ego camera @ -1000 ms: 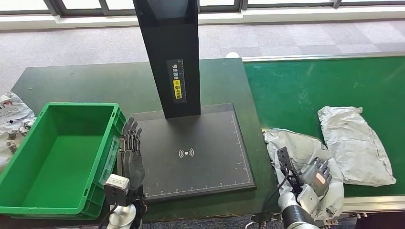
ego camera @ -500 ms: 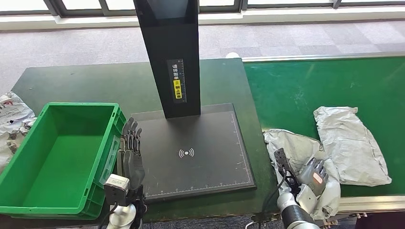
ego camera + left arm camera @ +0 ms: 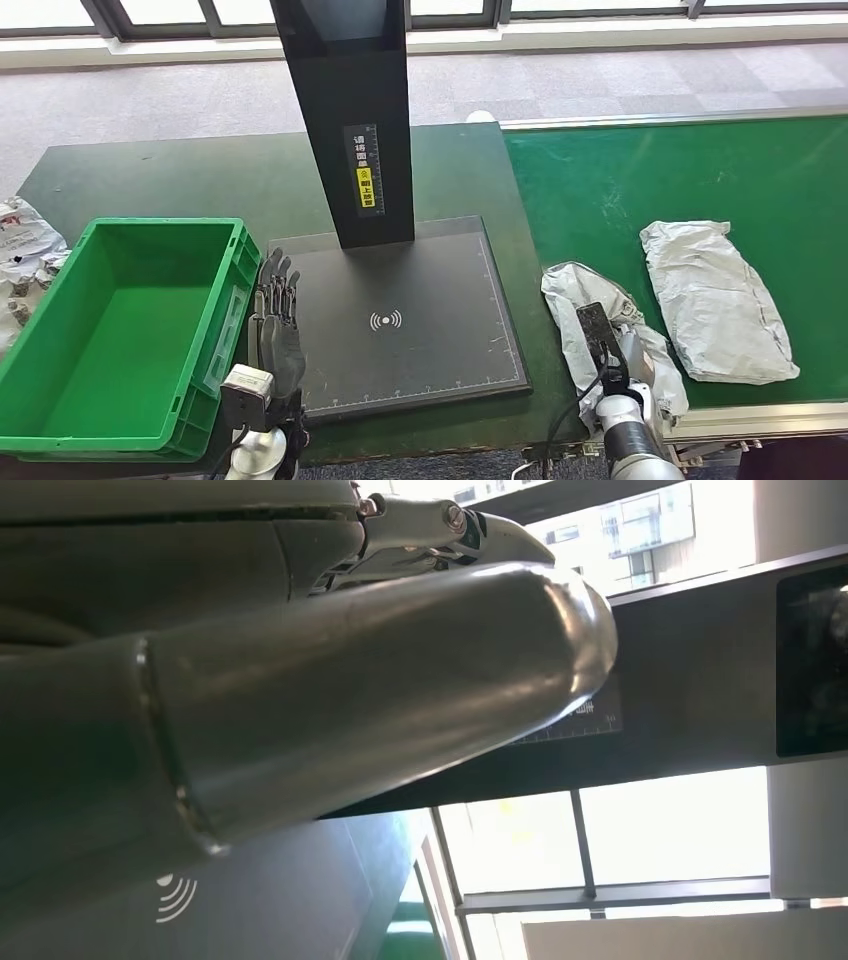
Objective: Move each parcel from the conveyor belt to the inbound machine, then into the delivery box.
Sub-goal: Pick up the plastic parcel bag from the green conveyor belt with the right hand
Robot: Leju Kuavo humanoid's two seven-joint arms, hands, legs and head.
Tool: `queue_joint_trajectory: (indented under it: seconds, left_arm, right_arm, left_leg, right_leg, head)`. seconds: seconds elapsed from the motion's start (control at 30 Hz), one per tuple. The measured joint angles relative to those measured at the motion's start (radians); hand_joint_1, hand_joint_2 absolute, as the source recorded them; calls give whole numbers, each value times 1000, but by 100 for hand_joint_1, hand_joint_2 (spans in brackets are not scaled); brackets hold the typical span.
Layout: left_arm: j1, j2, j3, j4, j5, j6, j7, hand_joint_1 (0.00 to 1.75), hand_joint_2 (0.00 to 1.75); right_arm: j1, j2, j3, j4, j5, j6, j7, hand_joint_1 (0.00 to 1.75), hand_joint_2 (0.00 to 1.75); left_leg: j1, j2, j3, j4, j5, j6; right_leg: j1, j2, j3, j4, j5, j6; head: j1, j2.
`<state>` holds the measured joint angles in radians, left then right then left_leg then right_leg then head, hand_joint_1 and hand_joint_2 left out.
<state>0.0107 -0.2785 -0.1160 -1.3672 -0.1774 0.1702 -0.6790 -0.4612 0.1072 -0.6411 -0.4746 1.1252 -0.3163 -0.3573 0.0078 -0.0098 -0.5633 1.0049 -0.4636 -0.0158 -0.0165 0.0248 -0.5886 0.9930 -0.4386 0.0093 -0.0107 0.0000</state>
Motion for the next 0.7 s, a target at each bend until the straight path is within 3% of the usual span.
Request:
queue_joint_trajectory:
  seconds: [0.2,0.37,0.5,0.7]
  left_arm:
    - [0,0,0,0,0,11,0,0,0]
    - [0,0,0,-1,-1,15,0,0,0]
    - [0,0,0,-1,-1,16,0,0,0]
    - [0,0,0,0,-1,8,0,0,0]
  right_arm:
    - [-2,0,-20,-3,-158,40,-129,175,175]
    - [4,7,-20,-35,-322,148,-263,175,175]
    - [11,14,-20,-64,-396,209,-310,175,175]
    - [65,48,-14,-228,-759,427,-342,175,175]
  left_leg:
    - [0,0,0,0,1,-1]
    - [0,-1,-2,0,1,-1]
    - [0,-1,-3,0,1,-1]
    - [0,-2,-3,0,0,-1]
  right_leg:
    - [0,0,0,0,0,0]
    - [0,0,-1,0,0,0]
    - [0,-1,-2,0,0,0]
    - [-1,-2,-3,0,0,0]
  head:
    - [0,0]
    - [0,0]
    - [0,0]
    - [0,0]
